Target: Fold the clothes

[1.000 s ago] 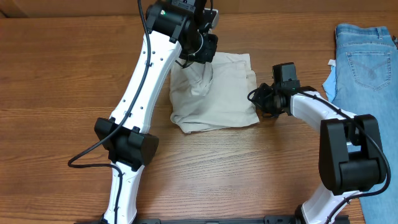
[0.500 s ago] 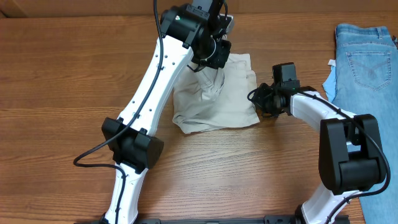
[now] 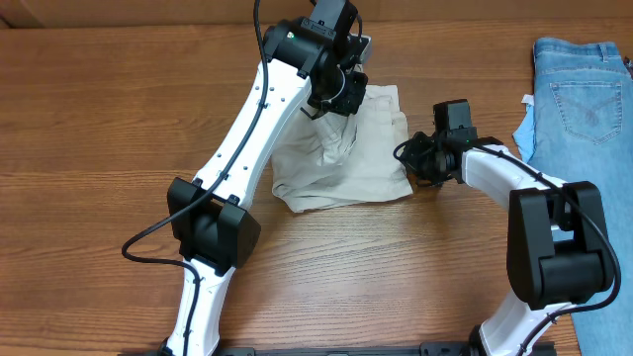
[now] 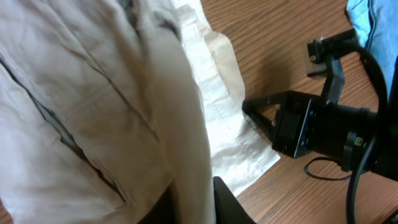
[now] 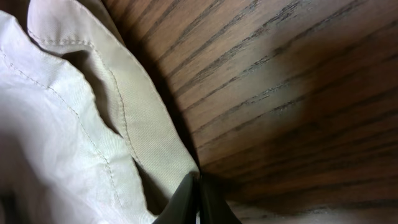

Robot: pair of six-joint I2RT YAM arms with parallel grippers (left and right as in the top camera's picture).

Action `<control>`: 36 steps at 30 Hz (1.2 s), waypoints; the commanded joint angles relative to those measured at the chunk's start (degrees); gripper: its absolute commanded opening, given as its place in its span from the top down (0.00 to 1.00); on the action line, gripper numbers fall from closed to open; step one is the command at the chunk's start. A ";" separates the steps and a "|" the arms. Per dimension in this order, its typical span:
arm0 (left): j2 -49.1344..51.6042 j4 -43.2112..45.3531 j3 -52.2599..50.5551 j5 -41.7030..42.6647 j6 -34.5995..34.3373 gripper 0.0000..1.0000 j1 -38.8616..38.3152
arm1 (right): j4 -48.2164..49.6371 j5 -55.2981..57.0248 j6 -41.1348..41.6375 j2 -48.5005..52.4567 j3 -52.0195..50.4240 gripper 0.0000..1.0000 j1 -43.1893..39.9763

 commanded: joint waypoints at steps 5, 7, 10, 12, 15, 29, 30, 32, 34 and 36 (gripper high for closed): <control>-0.31 0.59 -0.07 1.92 0.74 0.80 -0.98 | 0.24 -0.87 0.31 1.14 -0.22 0.94 -0.09; -0.31 0.70 -0.09 1.90 0.76 0.81 -1.51 | 0.26 -0.87 0.33 1.14 -0.22 0.94 -0.09; -0.31 1.05 -0.09 1.90 0.76 0.83 -2.27 | 0.33 -0.87 0.48 1.14 -0.22 0.94 -0.09; -0.31 1.36 -0.09 1.90 0.76 0.83 -2.78 | 0.31 -0.83 0.50 1.14 -0.22 0.94 -0.09; -0.31 2.03 -0.09 1.86 1.01 0.79 -3.41 | 0.26 -0.68 0.50 1.14 -0.22 0.95 -0.09; -0.37 -2.08 -0.02 1.22 0.92 0.28 6.12 | -10.05 0.59 0.22 -5.46 5.68 0.96 -6.86; -0.37 -2.62 -0.02 1.22 0.92 0.24 7.19 | -11.58 0.59 0.13 -6.99 6.67 0.96 -7.87; -0.37 -3.52 -0.02 1.20 0.92 0.15 9.25 | -13.46 -0.85 -2.25 -10.21 8.39 0.96 -9.44; -0.35 -4.04 -0.04 0.72 0.90 0.08 11.02 | -14.12 -3.96 -4.81 -13.25 9.64 0.96 -10.12; -0.33 -4.07 -0.07 0.15 0.85 0.05 12.44 | -14.47 -5.62 -5.90 -16.15 10.38 0.96 -10.12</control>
